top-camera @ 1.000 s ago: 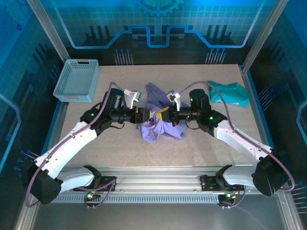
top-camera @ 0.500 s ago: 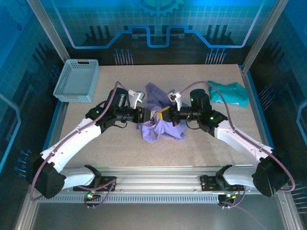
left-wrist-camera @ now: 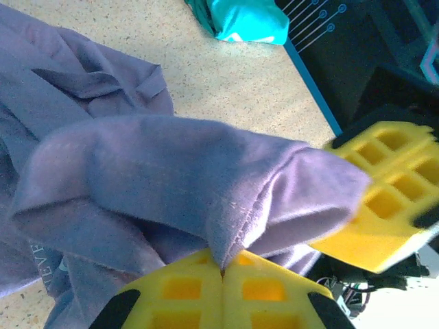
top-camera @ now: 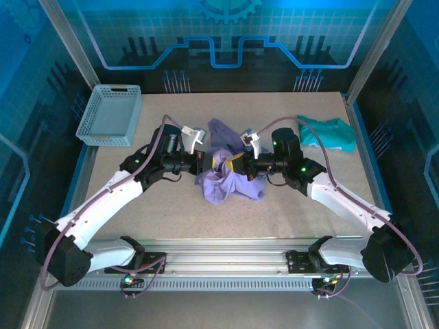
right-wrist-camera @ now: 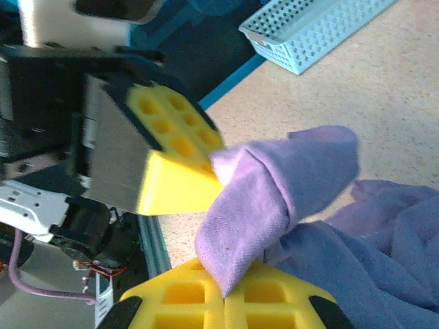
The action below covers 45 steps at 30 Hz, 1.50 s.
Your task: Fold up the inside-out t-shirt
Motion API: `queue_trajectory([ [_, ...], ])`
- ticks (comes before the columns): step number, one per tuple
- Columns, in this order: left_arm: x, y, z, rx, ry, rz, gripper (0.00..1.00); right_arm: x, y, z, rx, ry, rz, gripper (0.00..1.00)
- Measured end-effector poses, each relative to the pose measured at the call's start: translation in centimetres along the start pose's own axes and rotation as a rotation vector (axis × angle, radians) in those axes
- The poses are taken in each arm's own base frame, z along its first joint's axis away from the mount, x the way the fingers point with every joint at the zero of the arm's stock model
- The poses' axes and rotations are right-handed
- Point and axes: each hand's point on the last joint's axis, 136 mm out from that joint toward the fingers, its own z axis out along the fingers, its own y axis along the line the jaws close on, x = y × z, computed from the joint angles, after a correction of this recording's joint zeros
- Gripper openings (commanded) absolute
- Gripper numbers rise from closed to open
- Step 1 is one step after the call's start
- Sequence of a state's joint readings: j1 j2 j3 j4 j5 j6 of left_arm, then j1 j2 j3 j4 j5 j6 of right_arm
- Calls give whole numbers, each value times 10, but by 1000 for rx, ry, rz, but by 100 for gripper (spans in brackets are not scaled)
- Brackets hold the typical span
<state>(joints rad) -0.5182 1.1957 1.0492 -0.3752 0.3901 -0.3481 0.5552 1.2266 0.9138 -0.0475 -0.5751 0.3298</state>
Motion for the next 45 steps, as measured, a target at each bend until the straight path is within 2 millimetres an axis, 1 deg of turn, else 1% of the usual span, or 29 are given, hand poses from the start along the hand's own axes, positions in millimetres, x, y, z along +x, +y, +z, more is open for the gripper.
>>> queue_trajectory([
  [1, -1, -2, -2, 4, -7, 5, 0, 2, -4, 0, 23, 6, 9, 16],
  [2, -2, -4, -4, 8, -13, 8, 0, 3, -8, -1, 50, 12, 16, 20],
  [5, -6, -16, -9, 19, -20, 18, 0, -2, -28, -6, 189, 24, 56, 29],
  [7, -11, -31, -12, 30, -27, 34, 0, -11, -41, -14, 298, 19, 72, 32],
  [9, -18, -46, -17, 46, -49, 54, 0, -18, -49, -22, 381, 4, 72, 36],
  [11, -23, -59, -24, 66, -74, 59, 0, -18, -53, -30, 440, -3, 63, 40],
  [12, -26, -64, -27, 71, -87, 55, 0, -17, -51, -33, 456, -5, 47, 42],
  [14, -32, -68, -31, 69, -107, 47, 0, -15, -38, -38, 455, -16, -7, 44],
  [16, -38, -69, -33, 58, -122, 34, 0, -10, -16, -40, 416, -28, -82, 45],
  [19, -42, -67, -32, 41, -125, 22, 0, 0, 19, -38, 344, -31, -194, 46],
  [22, -41, -62, -30, 20, -118, 6, 0, 7, 38, -30, 311, -33, -263, 47],
  [24, -40, -61, -29, 16, -114, -5, 0, 12, 36, -22, 330, -23, -274, 49],
  [26, -40, -61, -29, 16, -115, -9, 0, 16, 25, -14, 377, -8, -264, 52],
  [27, -40, -61, -29, 16, -115, -10, 0, 17, 18, -9, 403, -3, -258, 57],
  [29, -40, -61, -29, 16, -115, -11, 0, 20, 6, 0, 444, 10, -246, 61],
  [32, -40, -61, -29, 12, -116, -12, 0, 23, -6, 13, 469, 20, -238, 61],
  [33, -40, -60, -29, 10, -118, -12, 0, 23, -8, 17, 471, 21, -233, 58],
  [34, -40, -60, -29, 10, -118, -12, 0, 23, -10, 21, 472, 21, -231, 49],
  [36, -41, -59, -30, 0, -122, -13, 0, 22, -15, 28, 467, 20, -219, 23],
  [37, -41, -57, -31, -11, -127, -14, 0, 21, -16, 29, 461, 18, -212, 15],
  [38, -42, -54, -32, -28, -135, -16, 0, 21, -18, 29, 451, 18, -206, 9],
  [39, -45, -49, -34, -53, -150, -19, 0, 19, -18, 27, 431, 15, -198, 6],
  [41, -50, -37, -39, -104, -188, -28, 0, 13, -16, 22, 362, 1, -180, 3],
  [43, -56, -18, -46, -166, -228, -47, 0, 7, -12, 13, 276, -16, -161, 1],
  [45, -60, 4, -49, -233, -250, -66, 0, -1, -3, 5, 183, -34, -151, 0],
])
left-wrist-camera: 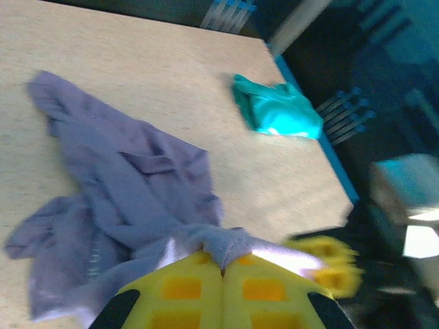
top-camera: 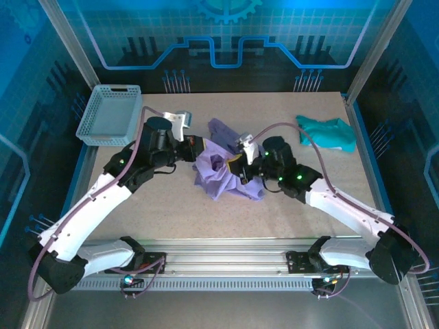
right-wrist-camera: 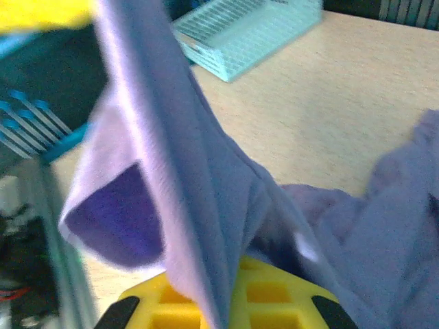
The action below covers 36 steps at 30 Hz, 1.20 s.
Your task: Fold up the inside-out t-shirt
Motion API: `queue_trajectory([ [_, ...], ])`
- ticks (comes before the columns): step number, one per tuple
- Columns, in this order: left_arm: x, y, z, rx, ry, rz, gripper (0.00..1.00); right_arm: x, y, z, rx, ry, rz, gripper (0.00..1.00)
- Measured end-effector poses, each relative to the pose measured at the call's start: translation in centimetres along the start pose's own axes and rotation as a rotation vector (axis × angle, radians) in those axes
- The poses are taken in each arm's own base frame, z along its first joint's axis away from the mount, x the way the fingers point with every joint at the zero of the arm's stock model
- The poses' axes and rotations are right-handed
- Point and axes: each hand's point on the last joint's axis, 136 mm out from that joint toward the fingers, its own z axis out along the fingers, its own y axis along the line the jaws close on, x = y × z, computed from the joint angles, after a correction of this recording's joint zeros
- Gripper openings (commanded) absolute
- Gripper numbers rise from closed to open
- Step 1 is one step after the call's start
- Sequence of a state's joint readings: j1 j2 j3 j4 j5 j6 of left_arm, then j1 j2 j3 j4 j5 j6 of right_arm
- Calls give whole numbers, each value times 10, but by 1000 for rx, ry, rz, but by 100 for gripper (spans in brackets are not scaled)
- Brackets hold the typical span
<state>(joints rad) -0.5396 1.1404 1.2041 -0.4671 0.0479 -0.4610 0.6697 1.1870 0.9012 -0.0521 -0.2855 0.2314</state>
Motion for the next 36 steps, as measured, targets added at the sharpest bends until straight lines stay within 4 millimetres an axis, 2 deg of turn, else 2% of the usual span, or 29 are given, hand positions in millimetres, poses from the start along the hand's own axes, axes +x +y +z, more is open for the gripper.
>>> queue_trajectory([
  [5, 9, 21, 14, -72, 26, 33, 0, -1, 26, -5, -181, 11, 5, 0],
  [8, 12, 25, 18, -85, 36, 58, 14, -1, 30, -6, -230, 16, 17, 0],
  [11, 12, 29, 18, -99, 34, 84, 37, 0, 28, -6, -251, 22, 34, 0],
  [13, 16, 33, 17, -107, 36, 89, 47, 0, 25, -7, -258, 26, 49, 0],
  [16, 30, 38, 9, -97, 44, 83, 54, 1, 20, -6, -255, 31, 72, 0],
  [18, 39, 35, -1, -56, 47, 83, 56, 2, 18, -5, -258, 35, 81, 0],
  [21, 50, 18, -12, 39, 50, 90, 64, 4, 18, -5, -264, 41, 88, 0],
  [25, 63, -1, -7, 107, 105, 104, 68, 3, 17, -5, -263, 41, 99, 0],
  [27, 74, -1, 3, 99, 150, 104, 69, 3, 17, -5, -263, 41, 101, 0],
  [29, 84, 2, 13, 84, 193, 102, 62, 3, 17, -5, -262, 41, 101, 0],
  [32, 92, 7, 24, 65, 229, 100, 38, 3, 16, -6, -260, 42, 102, 0],
  [36, 89, 7, 26, 61, 225, 95, 6, 5, 14, -9, -241, 47, 102, 0],
])
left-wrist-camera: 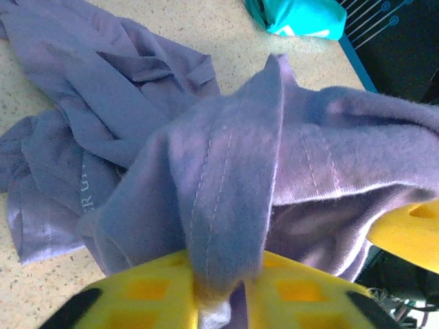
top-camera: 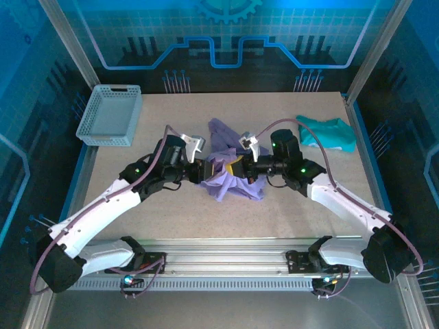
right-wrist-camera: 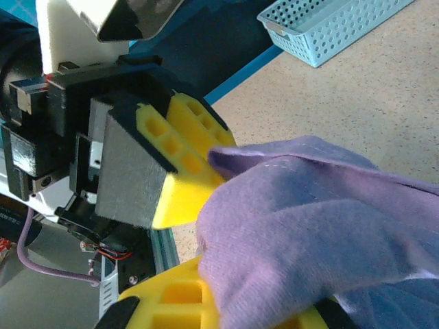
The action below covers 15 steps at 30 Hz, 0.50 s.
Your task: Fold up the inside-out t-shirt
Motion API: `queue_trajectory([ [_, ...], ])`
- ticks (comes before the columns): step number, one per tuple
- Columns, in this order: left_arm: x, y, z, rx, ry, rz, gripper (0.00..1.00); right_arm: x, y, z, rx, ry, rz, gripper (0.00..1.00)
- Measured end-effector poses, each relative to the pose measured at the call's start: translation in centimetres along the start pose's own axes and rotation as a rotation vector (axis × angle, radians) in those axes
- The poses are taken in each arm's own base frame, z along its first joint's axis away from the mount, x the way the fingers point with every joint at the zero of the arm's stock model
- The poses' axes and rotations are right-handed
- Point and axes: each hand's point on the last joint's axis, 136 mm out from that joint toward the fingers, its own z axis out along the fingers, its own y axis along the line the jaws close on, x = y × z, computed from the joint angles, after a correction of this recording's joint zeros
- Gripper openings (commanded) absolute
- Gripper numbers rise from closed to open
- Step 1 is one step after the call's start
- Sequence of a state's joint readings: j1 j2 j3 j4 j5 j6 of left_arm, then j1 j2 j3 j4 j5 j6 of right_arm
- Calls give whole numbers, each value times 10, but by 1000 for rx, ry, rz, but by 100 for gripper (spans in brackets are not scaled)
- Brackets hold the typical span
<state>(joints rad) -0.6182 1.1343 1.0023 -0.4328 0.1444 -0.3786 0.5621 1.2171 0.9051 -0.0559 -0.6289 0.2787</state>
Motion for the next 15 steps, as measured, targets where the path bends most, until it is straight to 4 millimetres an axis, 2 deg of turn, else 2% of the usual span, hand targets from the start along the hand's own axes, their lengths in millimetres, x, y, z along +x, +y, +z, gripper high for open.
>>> queue_trajectory([
  [1, -2, -1, -1, 4, -9, 4, 1, 0, -1, -2, 9, 1, -4, 0],
  [5, -13, -9, -15, 47, -58, -1, 0, -1, -6, -16, 53, -8, -29, 1],
  [10, -52, -19, -58, 205, -222, -82, 0, -7, -12, -33, 95, -37, -62, 4],
  [12, -62, -28, -72, 281, -269, -97, 0, -6, -12, -34, 93, -41, -66, 6],
  [15, -64, -48, -80, 406, -268, -91, 0, 4, -16, -31, 90, -31, -42, 13],
])
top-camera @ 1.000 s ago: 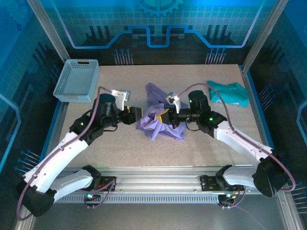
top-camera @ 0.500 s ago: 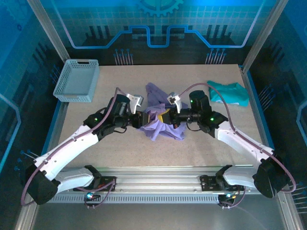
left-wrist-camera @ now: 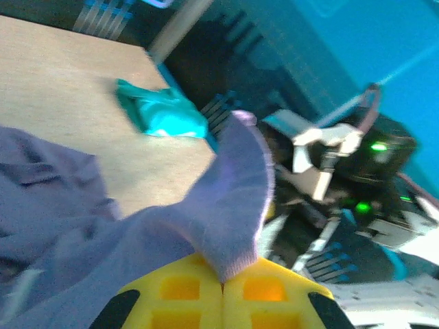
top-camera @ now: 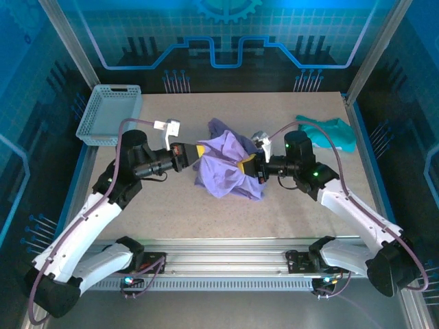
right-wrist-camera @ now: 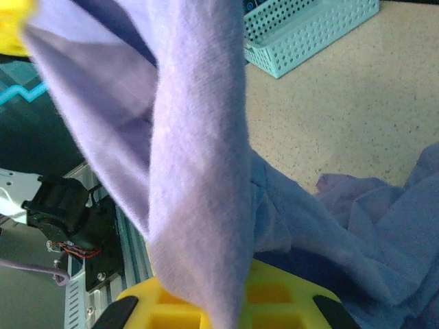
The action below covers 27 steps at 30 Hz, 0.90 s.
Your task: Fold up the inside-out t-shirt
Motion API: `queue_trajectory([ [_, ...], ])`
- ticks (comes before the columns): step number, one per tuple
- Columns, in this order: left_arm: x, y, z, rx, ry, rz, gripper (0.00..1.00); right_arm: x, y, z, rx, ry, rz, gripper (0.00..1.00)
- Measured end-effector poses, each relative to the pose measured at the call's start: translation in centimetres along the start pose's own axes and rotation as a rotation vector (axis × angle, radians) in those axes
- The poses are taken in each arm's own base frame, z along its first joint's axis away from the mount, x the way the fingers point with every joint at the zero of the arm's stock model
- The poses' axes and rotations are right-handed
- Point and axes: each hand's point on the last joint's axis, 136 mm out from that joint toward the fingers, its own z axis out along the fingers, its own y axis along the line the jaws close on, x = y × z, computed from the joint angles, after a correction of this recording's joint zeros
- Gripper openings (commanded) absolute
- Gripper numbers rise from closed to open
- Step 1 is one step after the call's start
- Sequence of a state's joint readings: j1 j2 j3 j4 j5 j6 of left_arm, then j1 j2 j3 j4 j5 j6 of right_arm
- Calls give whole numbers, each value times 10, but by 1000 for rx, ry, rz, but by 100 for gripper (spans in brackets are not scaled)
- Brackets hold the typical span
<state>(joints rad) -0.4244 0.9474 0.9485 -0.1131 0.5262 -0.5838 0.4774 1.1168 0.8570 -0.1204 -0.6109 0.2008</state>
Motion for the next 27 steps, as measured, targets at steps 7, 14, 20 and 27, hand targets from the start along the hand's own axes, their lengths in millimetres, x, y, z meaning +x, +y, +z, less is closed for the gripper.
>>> queue_trajectory([
  [7, 8, -15, 3, 115, 42, -21, 0, -6, 5, 4, -48, -40, 40, 8],
  [14, 10, 42, 10, -175, 44, -73, 13, -22, 23, -1, -138, -109, 19, 1],
  [20, 23, 85, 12, -361, 93, -82, 42, -25, 34, -2, -195, -125, -3, 0],
  [27, 20, 82, 1, -401, 76, -21, 58, -24, 34, -2, -193, -124, -21, 0],
])
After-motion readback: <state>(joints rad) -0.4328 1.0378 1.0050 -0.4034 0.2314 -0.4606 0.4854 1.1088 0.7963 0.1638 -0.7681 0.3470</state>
